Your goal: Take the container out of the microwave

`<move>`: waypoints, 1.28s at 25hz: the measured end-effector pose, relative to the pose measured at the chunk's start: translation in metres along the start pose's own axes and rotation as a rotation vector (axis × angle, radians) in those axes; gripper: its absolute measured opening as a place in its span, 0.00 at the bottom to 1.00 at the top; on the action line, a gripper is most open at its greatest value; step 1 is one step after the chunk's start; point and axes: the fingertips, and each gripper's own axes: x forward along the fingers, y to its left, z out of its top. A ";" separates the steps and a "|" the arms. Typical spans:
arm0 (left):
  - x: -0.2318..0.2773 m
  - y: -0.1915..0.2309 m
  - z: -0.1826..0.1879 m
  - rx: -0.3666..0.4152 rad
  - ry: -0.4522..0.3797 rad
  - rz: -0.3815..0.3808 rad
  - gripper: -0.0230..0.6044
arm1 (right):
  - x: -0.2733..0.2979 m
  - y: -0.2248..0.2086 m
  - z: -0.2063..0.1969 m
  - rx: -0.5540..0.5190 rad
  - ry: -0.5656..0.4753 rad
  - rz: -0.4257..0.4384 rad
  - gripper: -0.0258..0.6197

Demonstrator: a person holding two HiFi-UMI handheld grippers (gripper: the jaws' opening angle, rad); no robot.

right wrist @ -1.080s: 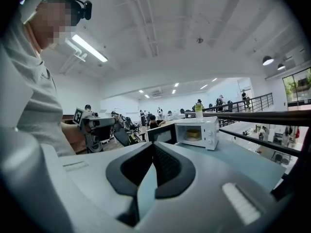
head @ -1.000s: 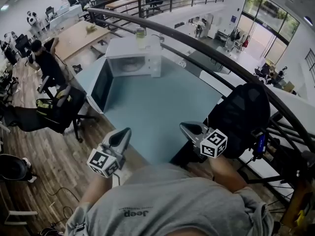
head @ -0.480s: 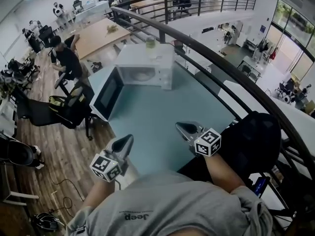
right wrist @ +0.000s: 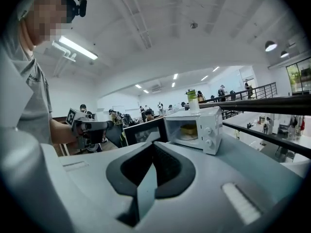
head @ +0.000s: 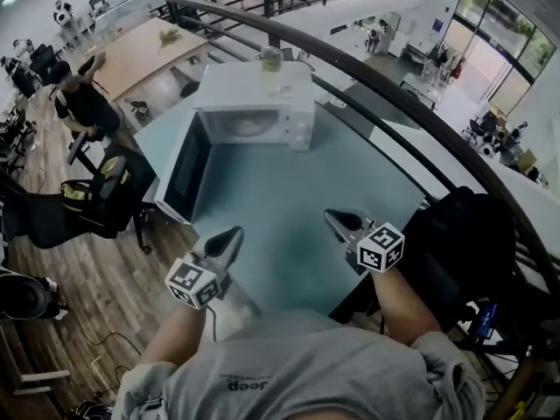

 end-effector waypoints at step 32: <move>0.287 0.289 -0.142 0.351 0.351 0.132 0.18 | 0.224 -0.176 -0.084 -0.050 0.011 0.114 0.05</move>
